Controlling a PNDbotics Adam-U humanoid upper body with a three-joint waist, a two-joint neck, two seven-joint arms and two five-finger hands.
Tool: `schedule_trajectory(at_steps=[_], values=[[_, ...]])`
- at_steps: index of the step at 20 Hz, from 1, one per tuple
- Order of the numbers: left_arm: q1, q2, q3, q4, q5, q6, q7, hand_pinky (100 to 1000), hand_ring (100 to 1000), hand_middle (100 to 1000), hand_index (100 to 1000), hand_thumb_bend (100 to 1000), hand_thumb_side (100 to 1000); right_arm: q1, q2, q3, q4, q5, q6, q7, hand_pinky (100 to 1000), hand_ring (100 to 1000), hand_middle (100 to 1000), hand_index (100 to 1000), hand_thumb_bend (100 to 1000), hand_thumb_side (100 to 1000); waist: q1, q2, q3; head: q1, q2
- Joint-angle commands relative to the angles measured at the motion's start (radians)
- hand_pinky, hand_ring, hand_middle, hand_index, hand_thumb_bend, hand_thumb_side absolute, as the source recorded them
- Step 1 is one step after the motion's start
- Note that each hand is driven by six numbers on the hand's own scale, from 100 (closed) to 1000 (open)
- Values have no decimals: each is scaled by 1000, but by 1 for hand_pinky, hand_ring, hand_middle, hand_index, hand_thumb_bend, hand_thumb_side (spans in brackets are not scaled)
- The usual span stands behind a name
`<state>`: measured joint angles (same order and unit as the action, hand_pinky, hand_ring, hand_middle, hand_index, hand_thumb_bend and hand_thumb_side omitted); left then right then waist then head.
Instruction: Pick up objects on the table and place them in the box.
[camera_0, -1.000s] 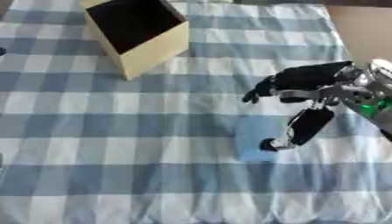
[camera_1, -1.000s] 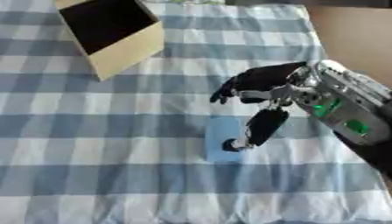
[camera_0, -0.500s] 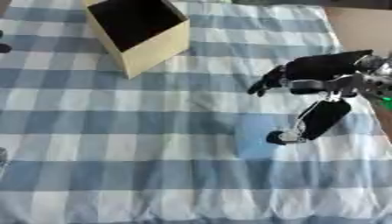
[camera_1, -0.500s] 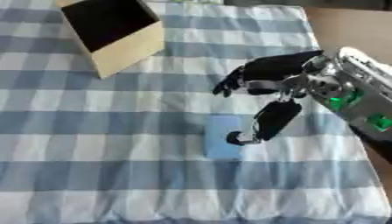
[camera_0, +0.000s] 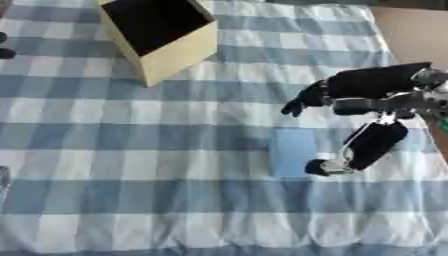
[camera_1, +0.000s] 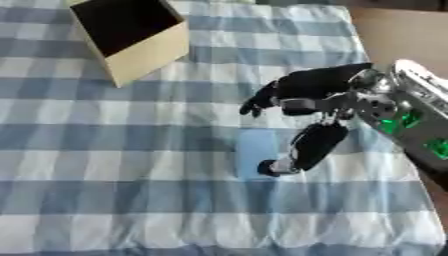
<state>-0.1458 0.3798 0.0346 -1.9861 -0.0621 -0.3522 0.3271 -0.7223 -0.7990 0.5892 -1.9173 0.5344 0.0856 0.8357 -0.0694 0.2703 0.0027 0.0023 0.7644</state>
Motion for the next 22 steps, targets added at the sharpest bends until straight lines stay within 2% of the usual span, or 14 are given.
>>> schedule_trajectory(at_steps=[1, 8, 12, 14, 22], values=[[-4, 15, 1, -14, -2, -1, -6, 593, 654, 744, 813, 336, 795, 1, 1, -17, 9, 42, -16, -5, 874, 895, 823, 972, 436, 593, 6, -18, 1, -3, 5], [-6, 10, -2, -14, -1, 0, -11, 593, 654, 745, 812, 334, 801, 30, 30, -32, 62, 114, -27, -65, 874, 896, 823, 973, 411, 590, 9, -11, 3, -10, 3], [-8, 7, -4, -14, 0, 1, -14, 592, 654, 745, 812, 332, 804, 48, 50, -37, 96, 165, -40, -103, 879, 903, 828, 976, 482, 622, 12, -7, 5, -14, 1], [-8, 4, -4, -14, 1, 4, -15, 592, 653, 745, 811, 329, 806, 49, 56, -37, 113, 185, -52, -112, 879, 904, 828, 976, 490, 629, 12, -5, 5, -15, -2], [-10, -1, -6, -14, 0, 6, -25, 591, 653, 745, 805, 325, 809, 44, 73, -27, 162, 160, -63, -86, 876, 901, 819, 973, 470, 636, 14, -1, 11, -20, -3]])
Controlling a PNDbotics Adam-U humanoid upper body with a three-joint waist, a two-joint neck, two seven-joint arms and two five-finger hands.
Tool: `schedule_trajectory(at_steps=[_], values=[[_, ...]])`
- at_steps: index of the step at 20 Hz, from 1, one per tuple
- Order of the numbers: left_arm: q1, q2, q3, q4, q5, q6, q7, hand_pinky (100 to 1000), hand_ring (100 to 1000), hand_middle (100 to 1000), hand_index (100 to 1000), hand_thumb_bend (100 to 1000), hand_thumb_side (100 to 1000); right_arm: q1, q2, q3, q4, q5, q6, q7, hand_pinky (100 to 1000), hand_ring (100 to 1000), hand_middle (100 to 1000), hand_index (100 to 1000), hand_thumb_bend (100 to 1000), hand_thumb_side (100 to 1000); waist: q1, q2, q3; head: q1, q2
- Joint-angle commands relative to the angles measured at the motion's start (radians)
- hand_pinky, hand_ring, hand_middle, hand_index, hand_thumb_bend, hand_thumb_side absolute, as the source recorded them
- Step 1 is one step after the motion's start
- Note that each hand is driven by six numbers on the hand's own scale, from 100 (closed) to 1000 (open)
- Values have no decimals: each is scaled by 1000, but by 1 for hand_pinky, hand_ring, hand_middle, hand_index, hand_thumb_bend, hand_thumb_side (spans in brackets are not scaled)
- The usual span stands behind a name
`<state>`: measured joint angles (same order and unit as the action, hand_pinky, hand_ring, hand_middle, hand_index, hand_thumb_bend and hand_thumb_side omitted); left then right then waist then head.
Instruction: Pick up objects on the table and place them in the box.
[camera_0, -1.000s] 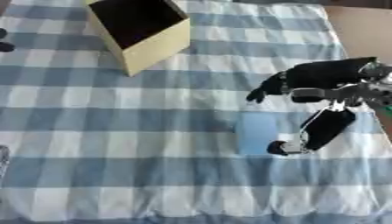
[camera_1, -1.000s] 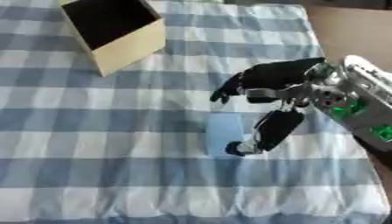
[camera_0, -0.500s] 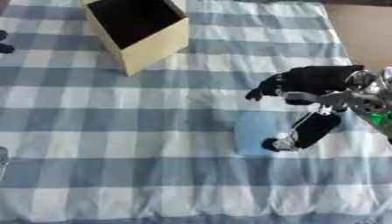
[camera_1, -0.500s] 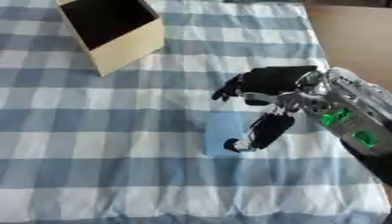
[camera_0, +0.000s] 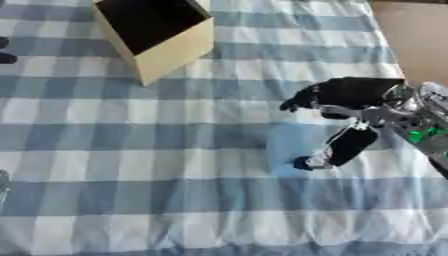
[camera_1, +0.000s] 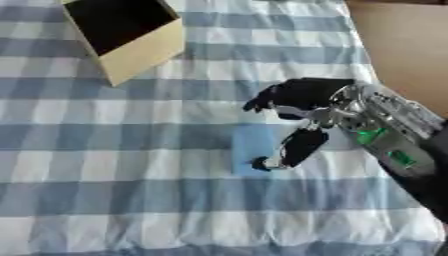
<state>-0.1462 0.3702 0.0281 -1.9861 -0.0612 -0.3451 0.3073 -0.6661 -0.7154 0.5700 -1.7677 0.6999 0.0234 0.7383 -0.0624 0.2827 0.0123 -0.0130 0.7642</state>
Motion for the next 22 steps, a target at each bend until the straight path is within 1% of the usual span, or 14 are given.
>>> schedule_trajectory(at_steps=[1, 6, 7, 9, 10, 11, 12, 13, 14, 16, 17, 19, 20, 22], values=[[-10, 8, 0, -14, 0, 0, -6, 591, 653, 745, 805, 324, 809, -13, -9, -7, 16, -9, -1, 17, 875, 900, 816, 971, 465, 633, 7, -13, 2, -5, -3], [-9, 6, 0, -14, 0, 2, -11, 591, 652, 745, 805, 319, 813, -16, -9, -5, 27, -33, 7, 36, 869, 897, 790, 945, 439, 639, 6, -12, 7, -6, -3], [-9, 5, -1, -14, 0, 3, -12, 591, 652, 745, 804, 317, 815, -16, -8, -4, 27, -37, 8, 37, 868, 896, 779, 933, 429, 626, 6, -12, 8, -5, -3], [-10, 5, -2, -14, -1, 4, -16, 592, 652, 744, 803, 316, 815, -17, -9, -4, 25, -49, 10, 39, 859, 882, 740, 899, 376, 623, 6, -11, 9, -5, -4], [-10, 5, -1, -14, -1, 5, -17, 592, 652, 744, 803, 316, 815, -17, -11, -4, 23, -55, 11, 39, 859, 882, 740, 899, 376, 623, 7, -11, 10, -5, -4], [-10, 4, -1, -14, -1, 5, -18, 592, 653, 745, 802, 316, 816, -18, -12, -5, 20, -62, 12, 38, 851, 867, 696, 863, 329, 626, 7, -11, 10, -4, -4], [-10, 4, 0, -14, 0, 6, -18, 592, 653, 745, 802, 316, 816, -18, -14, -5, 16, -70, 14, 37, 850, 865, 689, 858, 326, 626, 7, -11, 10, -4, -4], [-10, 4, 0, -14, 0, 7, -18, 591, 652, 744, 802, 311, 819, -17, -15, -6, 13, -78, 17, 36, 839, 851, 662, 837, 284, 624, 7, -11, 10, -4, -4], [-10, 3, 0, -14, -1, 8, -19, 591, 652, 744, 802, 311, 819, -16, -17, -8, 10, -87, 22, 33, 837, 846, 653, 831, 275, 626, 7, -11, 9, -3, -4], [-9, 3, 0, -14, -1, 9, -20, 591, 652, 743, 801, 312, 819, -12, -20, -12, 3, -101, 34, 25, 826, 833, 627, 810, 245, 662, 7, -11, 8, -3, -3], [-9, 3, 0, -14, -1, 10, -21, 591, 652, 743, 801, 310, 820, -12, -20, -14, -1, -108, 40, 18, 825, 829, 619, 804, 232, 627, 7, -11, 7, -2, -3], [-8, 2, -1, -14, -2, 12, -23, 591, 652, 743, 801, 308, 823, -13, -23, -16, -12, -119, 50, 2, 816, 814, 586, 778, 184, 625, 7, -11, 6, -1, -3], [-8, 2, -1, -14, -3, 13, -24, 591, 652, 743, 801, 308, 823, -13, -25, -18, -19, -126, 55, -7, 816, 814, 584, 776, 181, 623, 7, -11, 6, 0, -3], [-6, 2, 0, -14, -4, 15, -26, 592, 652, 743, 801, 308, 824, -15, -28, -21, -33, -140, 66, -28, 806, 796, 548, 742, 137, 596, 7, -11, 5, 0, -4]])
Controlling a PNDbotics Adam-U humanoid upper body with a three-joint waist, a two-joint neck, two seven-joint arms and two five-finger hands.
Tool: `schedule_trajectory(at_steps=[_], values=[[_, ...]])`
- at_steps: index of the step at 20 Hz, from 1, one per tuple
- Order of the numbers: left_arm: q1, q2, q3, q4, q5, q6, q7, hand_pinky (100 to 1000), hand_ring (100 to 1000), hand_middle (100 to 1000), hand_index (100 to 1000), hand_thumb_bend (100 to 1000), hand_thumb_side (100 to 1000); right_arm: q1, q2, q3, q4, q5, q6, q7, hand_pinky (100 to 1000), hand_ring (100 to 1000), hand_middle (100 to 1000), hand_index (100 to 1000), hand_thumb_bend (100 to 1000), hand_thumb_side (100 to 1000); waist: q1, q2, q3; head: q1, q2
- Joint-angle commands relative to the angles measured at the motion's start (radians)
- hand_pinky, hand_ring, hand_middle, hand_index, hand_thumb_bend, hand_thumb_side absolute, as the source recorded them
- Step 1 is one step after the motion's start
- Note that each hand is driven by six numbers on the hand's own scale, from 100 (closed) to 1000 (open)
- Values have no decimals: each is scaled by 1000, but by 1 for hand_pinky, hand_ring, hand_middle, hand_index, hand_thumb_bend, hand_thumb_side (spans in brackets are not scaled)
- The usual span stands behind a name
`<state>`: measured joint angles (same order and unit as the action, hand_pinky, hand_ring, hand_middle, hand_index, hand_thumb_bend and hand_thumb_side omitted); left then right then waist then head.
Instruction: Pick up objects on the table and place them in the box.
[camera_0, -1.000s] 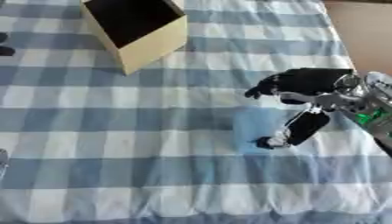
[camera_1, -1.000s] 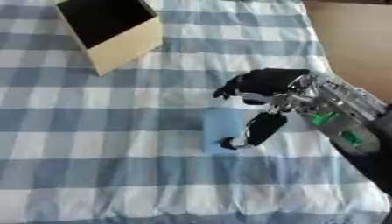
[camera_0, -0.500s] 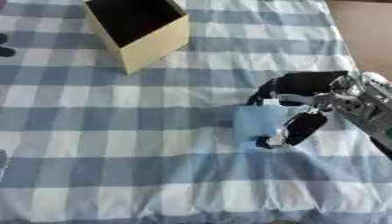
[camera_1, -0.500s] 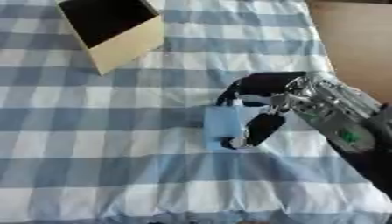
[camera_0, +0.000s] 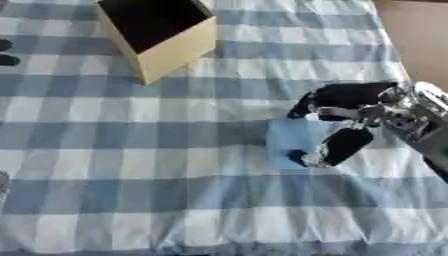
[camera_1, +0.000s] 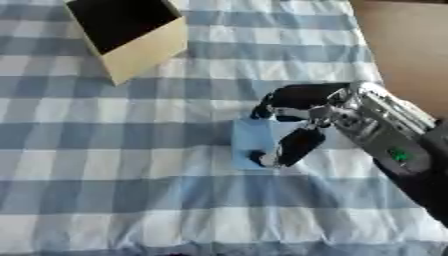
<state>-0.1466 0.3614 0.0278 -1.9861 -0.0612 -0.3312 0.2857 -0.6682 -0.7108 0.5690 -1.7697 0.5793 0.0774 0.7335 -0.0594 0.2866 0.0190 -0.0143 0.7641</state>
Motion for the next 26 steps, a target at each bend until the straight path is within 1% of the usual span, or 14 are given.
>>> schedule_trajectory(at_steps=[1, 4, 6, 7, 8, 9, 10, 14, 17, 21, 24, 26], values=[[-6, 10, 0, -14, -4, 2, -5, 591, 652, 743, 801, 306, 825, -13, -34, -22, -35, -24, 18, -32, 798, 786, 536, 729, 104, 579, 3, -15, -3, 1, -4], [-5, 11, 1, -14, -6, 3, -8, 592, 652, 743, 798, 305, 824, -14, -42, -30, -49, -39, 38, -56, 790, 772, 520, 712, 100, 560, 3, -16, -3, 3, -5], [-4, 11, 3, -14, -6, 3, -6, 592, 651, 743, 799, 306, 823, -23, -50, -41, -59, -54, 51, -67, 786, 762, 509, 701, 100, 527, 2, -17, -4, 5, -5], [-4, 11, 3, -14, -7, 3, -6, 592, 651, 743, 799, 306, 823, -33, -53, -48, -64, -60, 59, -72, 783, 755, 504, 696, 100, 491, 1, -17, -5, 6, -7], [-4, 10, 3, -14, -7, 4, -6, 592, 651, 743, 799, 305, 824, -45, -55, -55, -68, -65, 65, -77, 782, 752, 501, 694, 100, 483, 1, -17, -5, 7, -10], [-3, 10, 3, -14, -7, 5, -6, 593, 651, 743, 799, 303, 827, -60, -55, -62, -73, -66, 67, -82, 779, 743, 497, 690, 100, 592, 0, -17, -5, 8, -16], [-3, 9, 3, -14, -7, 6, -7, 593, 651, 743, 799, 306, 825, -77, -53, -70, -75, -65, 70, -88, 780, 742, 497, 691, 100, 457, 0, -17, -5, 9, -21], [-7, 11, 3, -14, -6, 3, -6, 593, 651, 743, 799, 308, 822, -165, -30, -86, -61, -78, 76, -97, 757, 716, 500, 696, 100, 428, -1, -15, 1, 9, -47], [-13, 13, 2, -14, -5, -2, -7, 594, 649, 743, 799, 309, 819, -232, -13, -94, -31, -92, 73, -93, 739, 700, 500, 697, 100, 413, -1, -12, 9, 0, -65], [-21, 14, 2, -14, -2, -6, -7, 594, 650, 744, 799, 310, 817, -322, 7, -100, 39, -116, 61, -86, 730, 687, 499, 701, 100, 410, -1, -6, 24, -19, -81], [-27, 13, 1, -14, 1, -8, -8, 595, 651, 744, 799, 312, 814, -388, 36, -114, 111, -122, 48, -88, 716, 681, 496, 700, 100, 405, 0, -6, 42, -41, -92], [-30, 11, 1, -14, 4, -7, -9, 595, 651, 744, 799, 312, 814, -440, 66, -119, 182, -112, 33, -89, 707, 678, 497, 702, 100, 396, 1, -7, 52, -53, -97]])
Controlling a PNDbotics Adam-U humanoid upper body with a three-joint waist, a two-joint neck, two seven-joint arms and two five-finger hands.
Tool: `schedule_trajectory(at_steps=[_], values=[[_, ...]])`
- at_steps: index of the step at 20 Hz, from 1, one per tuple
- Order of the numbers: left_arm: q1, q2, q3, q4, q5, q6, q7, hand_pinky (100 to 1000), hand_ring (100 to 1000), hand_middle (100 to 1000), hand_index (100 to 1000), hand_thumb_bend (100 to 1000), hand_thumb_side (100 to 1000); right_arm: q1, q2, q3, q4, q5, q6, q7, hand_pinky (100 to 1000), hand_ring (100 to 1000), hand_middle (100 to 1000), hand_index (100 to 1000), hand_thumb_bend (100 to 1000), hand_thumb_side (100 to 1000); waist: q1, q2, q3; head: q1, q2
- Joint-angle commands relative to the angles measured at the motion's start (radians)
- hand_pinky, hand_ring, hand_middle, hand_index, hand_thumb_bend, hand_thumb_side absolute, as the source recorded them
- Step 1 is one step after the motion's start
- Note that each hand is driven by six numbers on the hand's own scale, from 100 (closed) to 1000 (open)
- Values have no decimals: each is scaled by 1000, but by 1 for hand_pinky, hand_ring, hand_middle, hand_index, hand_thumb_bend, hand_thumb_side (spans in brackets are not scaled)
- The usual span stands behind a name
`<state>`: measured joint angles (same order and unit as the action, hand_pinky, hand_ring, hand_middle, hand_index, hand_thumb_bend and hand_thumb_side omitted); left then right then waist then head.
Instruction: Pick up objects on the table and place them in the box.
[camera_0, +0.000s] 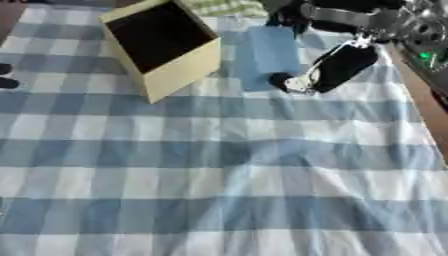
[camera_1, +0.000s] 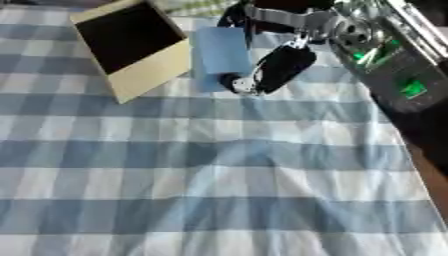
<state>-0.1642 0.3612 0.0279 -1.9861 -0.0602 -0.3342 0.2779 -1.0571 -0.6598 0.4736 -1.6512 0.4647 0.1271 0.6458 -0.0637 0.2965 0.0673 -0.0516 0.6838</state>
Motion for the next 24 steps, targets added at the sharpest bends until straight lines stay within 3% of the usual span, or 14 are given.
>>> schedule_trajectory(at_steps=[1, 5, 12, 17, 24], values=[[-13, 11, 0, -14, 4, -4, -3, 595, 651, 744, 799, 312, 814, -78, 33, -27, 108, 9, -30, -2, 697, 675, 499, 703, 100, 387, 6, -18, 8, -22, -17], [-17, 11, -1, -14, 10, -5, -7, 596, 652, 744, 799, 312, 813, -171, 121, -54, 322, 64, -96, -6, 691, 673, 501, 708, 100, 401, 7, -20, 28, -42, -21], [-28, 9, -12, -14, 23, -2, -22, 595, 651, 744, 798, 306, 817, -298, 303, -156, 641, 204, -197, -65, 691, 672, 498, 712, 100, 386, 2, -19, 66, -69, -16], [-34, 5, -21, -14, 32, 0, -34, 595, 648, 744, 798, 304, 821, -348, 400, -231, 790, 318, -227, -133, 687, 667, 494, 711, 100, 387, -3, -12, 98, -94, -24], [-51, 1, -33, -14, 42, 1, -51, 593, 646, 742, 796, 298, 829, -377, 479, -324, 910, 500, -224, -263, 693, 673, 496, 713, 100, 380, -18, 6, 148, -128, -50]])
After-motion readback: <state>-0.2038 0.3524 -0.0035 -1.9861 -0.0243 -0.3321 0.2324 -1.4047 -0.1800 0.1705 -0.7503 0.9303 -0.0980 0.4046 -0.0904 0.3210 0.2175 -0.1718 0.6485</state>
